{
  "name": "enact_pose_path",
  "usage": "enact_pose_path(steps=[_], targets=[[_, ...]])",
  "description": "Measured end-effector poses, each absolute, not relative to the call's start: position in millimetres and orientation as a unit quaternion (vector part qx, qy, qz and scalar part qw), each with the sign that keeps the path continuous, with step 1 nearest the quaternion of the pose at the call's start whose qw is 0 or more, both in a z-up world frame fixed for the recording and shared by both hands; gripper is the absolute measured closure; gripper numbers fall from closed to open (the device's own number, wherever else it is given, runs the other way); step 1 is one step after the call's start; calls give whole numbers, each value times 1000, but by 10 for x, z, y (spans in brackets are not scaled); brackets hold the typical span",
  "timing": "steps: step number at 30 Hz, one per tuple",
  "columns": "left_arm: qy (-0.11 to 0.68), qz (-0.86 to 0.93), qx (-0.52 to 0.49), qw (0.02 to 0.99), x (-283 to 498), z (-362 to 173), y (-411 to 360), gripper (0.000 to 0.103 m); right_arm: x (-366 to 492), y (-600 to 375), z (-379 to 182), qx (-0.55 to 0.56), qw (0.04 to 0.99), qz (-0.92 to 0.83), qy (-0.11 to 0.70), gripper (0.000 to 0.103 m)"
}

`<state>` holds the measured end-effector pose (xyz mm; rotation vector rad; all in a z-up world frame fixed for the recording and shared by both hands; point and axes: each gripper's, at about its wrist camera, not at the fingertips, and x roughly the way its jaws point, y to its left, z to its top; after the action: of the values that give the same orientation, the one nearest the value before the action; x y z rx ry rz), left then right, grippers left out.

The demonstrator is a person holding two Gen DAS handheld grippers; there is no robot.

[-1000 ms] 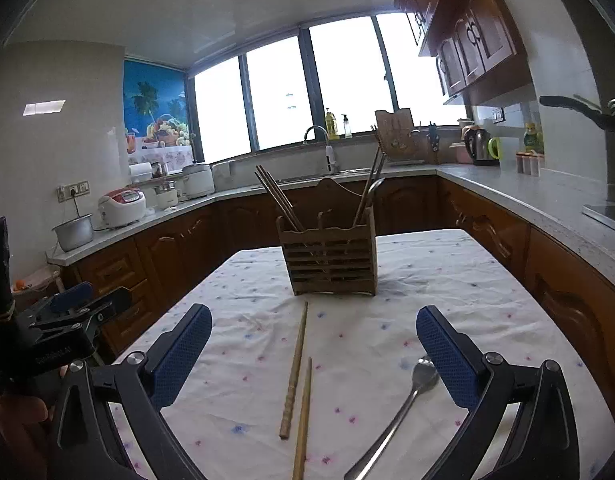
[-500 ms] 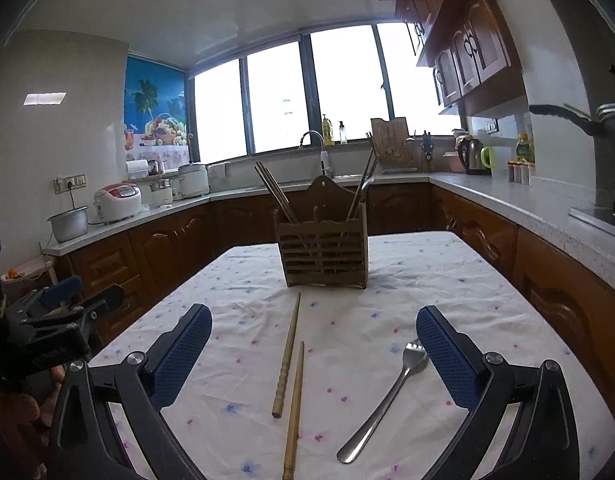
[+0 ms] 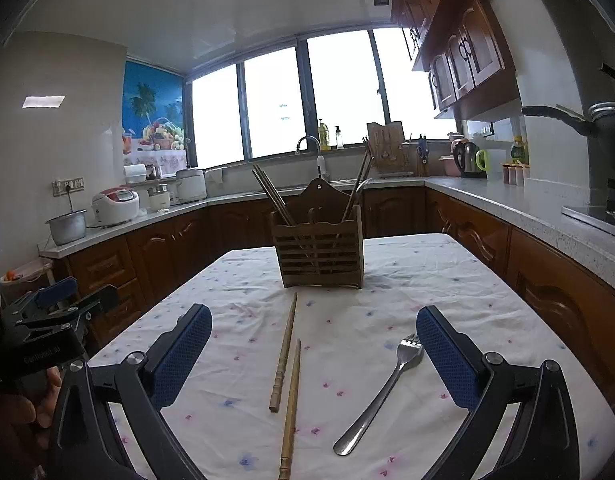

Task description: Organize utensils

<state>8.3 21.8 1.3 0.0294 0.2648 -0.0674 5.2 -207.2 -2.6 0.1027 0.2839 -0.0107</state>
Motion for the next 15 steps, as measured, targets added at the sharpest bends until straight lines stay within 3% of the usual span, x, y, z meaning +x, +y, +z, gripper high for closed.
enact_pose_path(steps=[15], targets=[[143,-27,9,989,106,26,223,1,60,-2061,-35,51,989,-4,140,0]])
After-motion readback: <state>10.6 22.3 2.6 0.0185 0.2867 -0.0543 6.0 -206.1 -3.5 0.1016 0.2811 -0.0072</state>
